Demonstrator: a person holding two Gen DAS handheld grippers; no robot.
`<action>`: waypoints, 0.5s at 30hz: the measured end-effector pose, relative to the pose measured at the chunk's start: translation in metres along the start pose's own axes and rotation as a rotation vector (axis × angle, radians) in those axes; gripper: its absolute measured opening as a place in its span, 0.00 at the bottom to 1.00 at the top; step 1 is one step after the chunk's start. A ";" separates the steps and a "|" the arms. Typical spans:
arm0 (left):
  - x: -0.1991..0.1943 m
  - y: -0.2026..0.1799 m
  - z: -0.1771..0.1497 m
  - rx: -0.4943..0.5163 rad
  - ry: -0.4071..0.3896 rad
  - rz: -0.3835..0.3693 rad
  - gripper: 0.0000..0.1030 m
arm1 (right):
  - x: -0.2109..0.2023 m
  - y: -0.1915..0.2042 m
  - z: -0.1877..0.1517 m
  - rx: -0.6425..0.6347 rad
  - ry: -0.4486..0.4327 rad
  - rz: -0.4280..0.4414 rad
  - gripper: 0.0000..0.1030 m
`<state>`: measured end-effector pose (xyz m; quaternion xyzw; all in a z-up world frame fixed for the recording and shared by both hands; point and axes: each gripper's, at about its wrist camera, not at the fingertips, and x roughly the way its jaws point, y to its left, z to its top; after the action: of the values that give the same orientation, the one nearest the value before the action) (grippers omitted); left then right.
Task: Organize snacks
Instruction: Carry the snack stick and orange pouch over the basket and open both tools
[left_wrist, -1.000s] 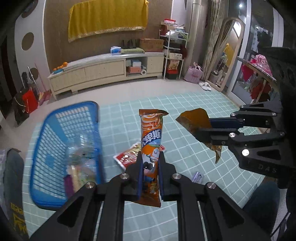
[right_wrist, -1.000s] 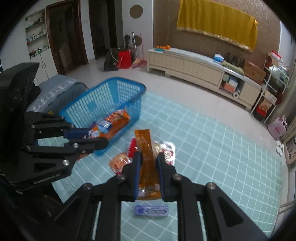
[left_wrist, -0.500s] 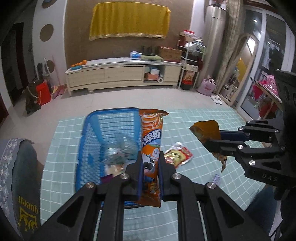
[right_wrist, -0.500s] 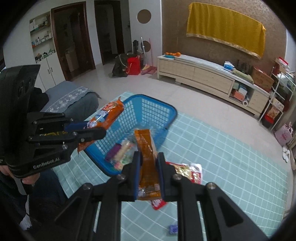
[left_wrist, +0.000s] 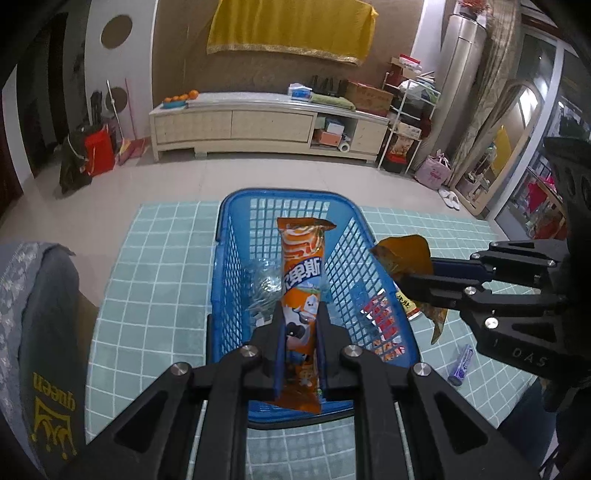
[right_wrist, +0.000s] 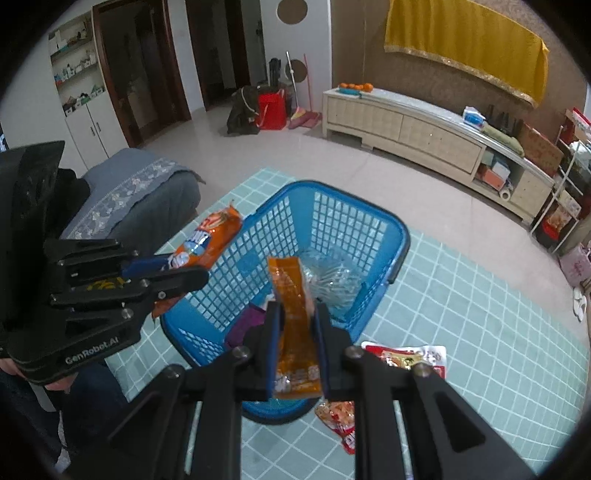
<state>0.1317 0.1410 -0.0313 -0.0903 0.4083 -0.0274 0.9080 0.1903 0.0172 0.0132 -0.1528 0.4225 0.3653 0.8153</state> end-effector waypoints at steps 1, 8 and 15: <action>0.003 0.002 0.002 -0.006 0.003 -0.006 0.12 | 0.004 0.002 0.000 0.001 0.007 0.000 0.21; 0.019 0.001 -0.006 -0.015 0.040 -0.025 0.12 | 0.022 0.003 -0.007 0.007 0.056 0.005 0.21; 0.020 -0.002 -0.008 -0.007 0.034 -0.011 0.13 | 0.024 0.008 -0.008 -0.010 0.067 0.010 0.22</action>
<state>0.1393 0.1354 -0.0507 -0.0954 0.4230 -0.0324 0.9005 0.1889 0.0292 -0.0107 -0.1670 0.4484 0.3661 0.7982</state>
